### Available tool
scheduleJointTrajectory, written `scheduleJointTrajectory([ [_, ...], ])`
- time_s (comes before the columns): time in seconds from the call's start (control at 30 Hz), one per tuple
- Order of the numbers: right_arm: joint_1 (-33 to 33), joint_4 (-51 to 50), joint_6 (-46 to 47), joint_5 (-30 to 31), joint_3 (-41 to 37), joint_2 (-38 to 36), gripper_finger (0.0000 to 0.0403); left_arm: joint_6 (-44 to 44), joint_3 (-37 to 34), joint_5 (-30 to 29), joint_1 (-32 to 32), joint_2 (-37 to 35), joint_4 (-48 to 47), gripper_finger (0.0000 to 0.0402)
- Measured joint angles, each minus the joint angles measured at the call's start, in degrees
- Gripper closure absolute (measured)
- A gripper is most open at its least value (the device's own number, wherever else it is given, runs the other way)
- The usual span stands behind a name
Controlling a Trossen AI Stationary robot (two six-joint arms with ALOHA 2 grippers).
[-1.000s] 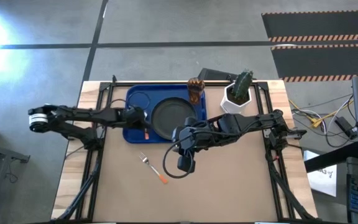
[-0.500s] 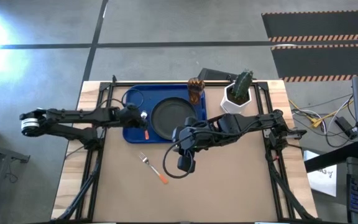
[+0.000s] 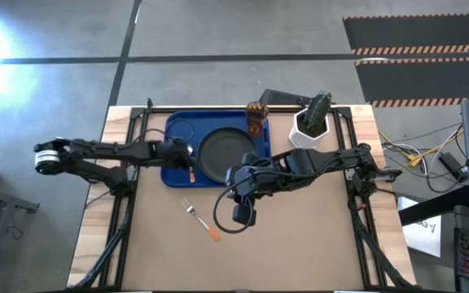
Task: Pick and place plate/cup/fork/spoon on tray
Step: Adjust the orange spoon on the blue tray
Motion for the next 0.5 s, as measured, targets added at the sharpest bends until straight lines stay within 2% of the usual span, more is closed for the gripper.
scheduleJointTrajectory([
  [0.23,0.0,-0.2,-2.1,-0.2,0.0,0.0,0.0323,-4.3,0.1,2.0,0.0,4.7,0.4,0.0246],
  [0.5,0.0,-1.4,-2.4,-0.4,0.0,0.0,0.0323,-4.9,0.1,2.3,0.0,8.3,8.9,0.0256],
])
